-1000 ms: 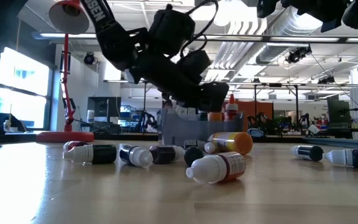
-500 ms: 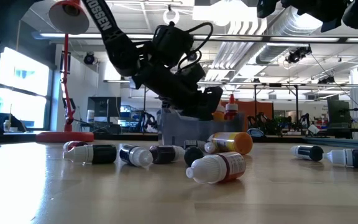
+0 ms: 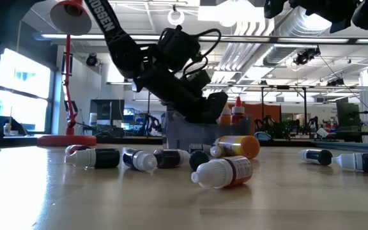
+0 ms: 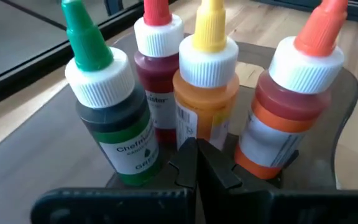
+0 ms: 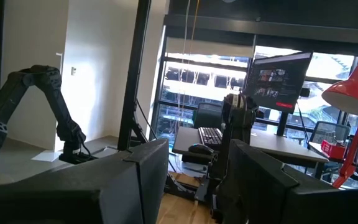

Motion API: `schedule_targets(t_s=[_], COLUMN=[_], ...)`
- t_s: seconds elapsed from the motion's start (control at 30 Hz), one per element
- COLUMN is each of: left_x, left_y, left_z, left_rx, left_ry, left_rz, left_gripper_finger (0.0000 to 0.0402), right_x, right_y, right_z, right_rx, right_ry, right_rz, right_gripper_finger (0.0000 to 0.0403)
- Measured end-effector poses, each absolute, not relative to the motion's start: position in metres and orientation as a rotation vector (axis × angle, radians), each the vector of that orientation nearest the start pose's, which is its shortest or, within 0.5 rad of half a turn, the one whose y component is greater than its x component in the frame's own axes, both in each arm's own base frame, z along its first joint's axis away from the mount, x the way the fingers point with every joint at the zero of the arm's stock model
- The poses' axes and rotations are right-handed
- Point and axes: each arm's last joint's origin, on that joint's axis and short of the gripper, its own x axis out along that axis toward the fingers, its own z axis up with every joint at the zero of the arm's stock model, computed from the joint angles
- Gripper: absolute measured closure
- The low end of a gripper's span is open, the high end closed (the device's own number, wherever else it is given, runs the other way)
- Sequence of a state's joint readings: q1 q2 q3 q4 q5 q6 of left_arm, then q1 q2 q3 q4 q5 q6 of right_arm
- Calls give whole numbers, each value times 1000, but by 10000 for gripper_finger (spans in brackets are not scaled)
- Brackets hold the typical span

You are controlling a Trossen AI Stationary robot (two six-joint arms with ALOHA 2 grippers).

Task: Pick & Place food coloring
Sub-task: Put the large yellow food coloring bottle into the black bin

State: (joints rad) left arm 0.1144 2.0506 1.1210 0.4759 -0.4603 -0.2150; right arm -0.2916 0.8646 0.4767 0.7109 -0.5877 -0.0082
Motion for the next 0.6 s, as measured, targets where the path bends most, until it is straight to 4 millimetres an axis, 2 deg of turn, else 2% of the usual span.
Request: schedule_targets(t_s=[0.2, 0.6], left_x=[416, 424], left_y=[70, 70], left_z=[136, 149], left_rx=[-174, -166], left_ry=[384, 310], left_rz=[578, 519], left_gripper_finger=[401, 401], right_x=[182, 182], right_y=[-38, -38], right_z=[297, 297], right_rx=[-153, -171], right_ry=[-300, -303], right_rz=[291, 288], right_gripper_finger=[238, 238])
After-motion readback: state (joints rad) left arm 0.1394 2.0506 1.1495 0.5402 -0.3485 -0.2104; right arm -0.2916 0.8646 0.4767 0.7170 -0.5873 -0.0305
